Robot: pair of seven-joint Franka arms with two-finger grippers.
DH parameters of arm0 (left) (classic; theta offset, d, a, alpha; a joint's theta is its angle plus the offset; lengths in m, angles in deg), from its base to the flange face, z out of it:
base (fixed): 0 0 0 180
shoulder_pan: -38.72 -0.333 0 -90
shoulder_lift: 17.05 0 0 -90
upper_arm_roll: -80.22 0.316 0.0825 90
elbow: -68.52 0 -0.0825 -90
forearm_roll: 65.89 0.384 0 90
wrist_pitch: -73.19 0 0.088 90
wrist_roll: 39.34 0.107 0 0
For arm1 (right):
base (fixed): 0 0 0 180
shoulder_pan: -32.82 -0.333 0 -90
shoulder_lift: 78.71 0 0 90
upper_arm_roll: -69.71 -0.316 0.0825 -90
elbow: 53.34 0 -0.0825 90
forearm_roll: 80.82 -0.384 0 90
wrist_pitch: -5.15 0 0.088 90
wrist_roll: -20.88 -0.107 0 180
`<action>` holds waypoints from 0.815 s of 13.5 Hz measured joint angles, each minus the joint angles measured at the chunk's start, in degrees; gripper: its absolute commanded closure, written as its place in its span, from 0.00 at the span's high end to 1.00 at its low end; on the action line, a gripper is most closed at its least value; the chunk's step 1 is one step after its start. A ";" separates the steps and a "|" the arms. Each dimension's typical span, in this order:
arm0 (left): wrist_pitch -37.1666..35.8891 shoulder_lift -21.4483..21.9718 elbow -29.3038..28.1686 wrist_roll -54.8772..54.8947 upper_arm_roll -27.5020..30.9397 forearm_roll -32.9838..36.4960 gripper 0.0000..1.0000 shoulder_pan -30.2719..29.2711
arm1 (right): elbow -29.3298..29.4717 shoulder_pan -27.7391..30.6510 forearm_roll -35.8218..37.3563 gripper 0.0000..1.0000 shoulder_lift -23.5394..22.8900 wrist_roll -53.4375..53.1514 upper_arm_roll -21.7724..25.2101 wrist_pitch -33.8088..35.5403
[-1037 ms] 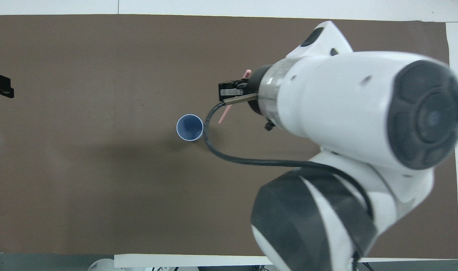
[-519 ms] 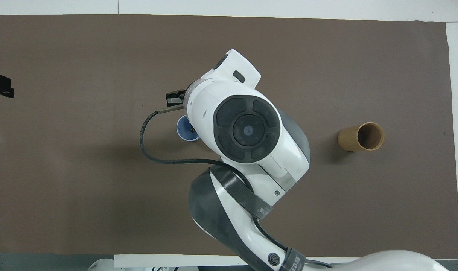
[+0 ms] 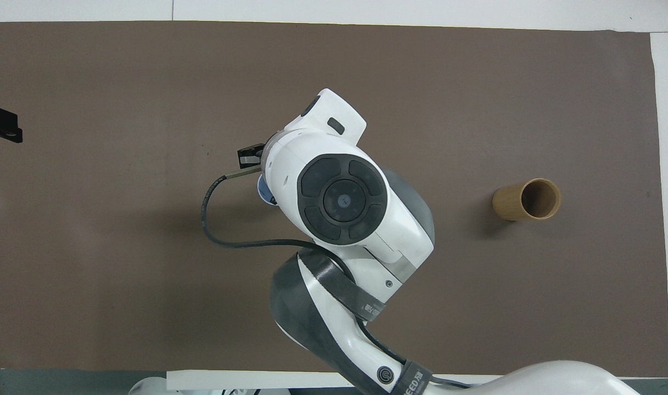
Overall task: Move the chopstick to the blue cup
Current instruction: 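Lower the pink straw into the blue cup and open the right gripper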
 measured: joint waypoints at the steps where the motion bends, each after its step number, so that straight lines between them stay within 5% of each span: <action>1: 0.00 0.00 0.00 0.00 0.00 0.00 1.00 0.00 | -0.46 0.00 0.02 0.27 0.11 0.00 0.01 -0.35; 2: 0.00 0.00 0.00 0.00 -0.01 0.00 1.00 0.01 | -0.69 0.01 0.03 0.35 0.17 0.00 0.01 -0.46; 3: 0.00 0.00 0.00 0.00 -0.02 0.00 1.00 0.02 | -0.78 0.01 0.03 0.58 0.22 -0.01 0.01 -0.47; 4: 0.00 0.00 0.00 0.00 -0.03 0.00 1.00 0.02 | -0.84 0.01 0.04 1.00 0.29 -0.02 0.01 -0.48; 8: 0.00 0.00 -0.01 0.00 -0.03 0.00 1.00 0.03 | 0.01 0.24 0.46 1.00 0.91 -0.02 0.24 0.19; 11: 0.97 0.20 -1.34 -2.26 -0.45 0.00 1.00 0.14 | 7.64 1.88 5.83 1.00 0.98 -0.02 0.82 11.78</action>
